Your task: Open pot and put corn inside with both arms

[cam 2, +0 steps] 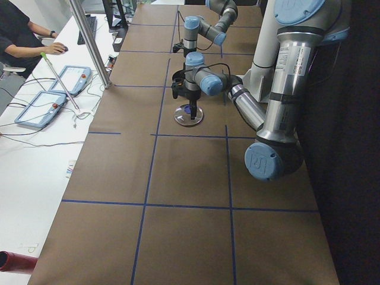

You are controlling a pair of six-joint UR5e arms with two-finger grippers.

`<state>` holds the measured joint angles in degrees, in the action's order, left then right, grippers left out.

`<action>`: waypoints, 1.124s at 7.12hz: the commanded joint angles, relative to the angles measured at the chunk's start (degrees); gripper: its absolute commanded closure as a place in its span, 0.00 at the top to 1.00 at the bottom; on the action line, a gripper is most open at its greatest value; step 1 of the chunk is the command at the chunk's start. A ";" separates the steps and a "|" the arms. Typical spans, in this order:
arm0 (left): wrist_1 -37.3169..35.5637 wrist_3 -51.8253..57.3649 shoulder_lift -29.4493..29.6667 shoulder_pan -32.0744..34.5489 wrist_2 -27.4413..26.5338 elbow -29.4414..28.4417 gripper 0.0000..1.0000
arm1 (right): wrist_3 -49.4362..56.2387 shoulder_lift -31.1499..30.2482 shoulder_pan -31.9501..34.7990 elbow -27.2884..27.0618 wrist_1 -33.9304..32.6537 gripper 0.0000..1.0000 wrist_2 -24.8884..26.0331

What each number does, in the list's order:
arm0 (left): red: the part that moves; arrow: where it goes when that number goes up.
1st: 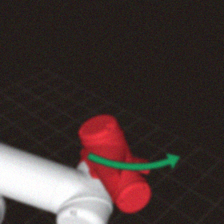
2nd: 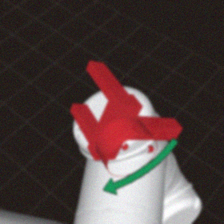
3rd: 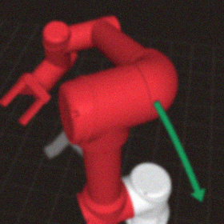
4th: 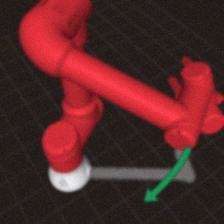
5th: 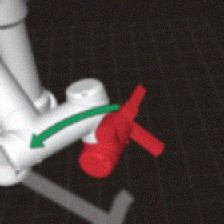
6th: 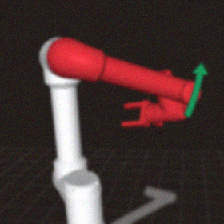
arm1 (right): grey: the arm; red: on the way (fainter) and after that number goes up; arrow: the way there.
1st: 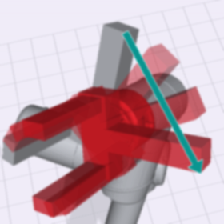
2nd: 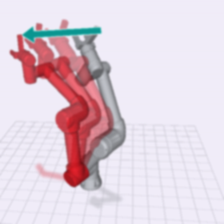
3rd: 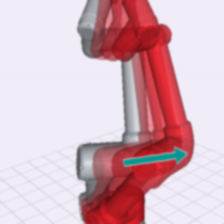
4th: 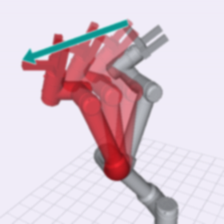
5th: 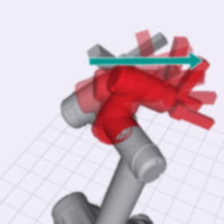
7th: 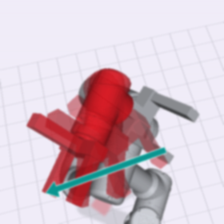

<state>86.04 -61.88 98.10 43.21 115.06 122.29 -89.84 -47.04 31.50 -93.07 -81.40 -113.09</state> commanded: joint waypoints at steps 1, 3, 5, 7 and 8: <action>0.00 10.14 -5.95 3.08 0.16 1.89 1.00 | 2.37 -10.46 9.32 -10.14 -0.34 1.00 -10.08; 0.00 25.24 -12.73 10.27 2.08 3.13 1.00 | 16.81 -23.64 20.13 -18.69 -0.51 1.00 -17.92; -0.26 45.52 -16.61 23.70 10.41 0.25 1.00 | 34.64 -38.14 29.45 -23.28 -0.51 1.00 -20.31; -5.05 64.07 -15.76 37.14 13.42 -6.15 1.00 | 59.31 -51.24 40.35 -22.69 -0.51 1.00 -24.28; -8.31 70.43 -14.18 41.56 13.52 -8.10 1.00 | 68.74 -54.87 44.49 -21.11 -0.51 1.00 -24.28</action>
<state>81.64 -0.72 82.53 78.20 127.72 117.08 -34.03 -96.04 70.42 -115.46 -81.91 -136.78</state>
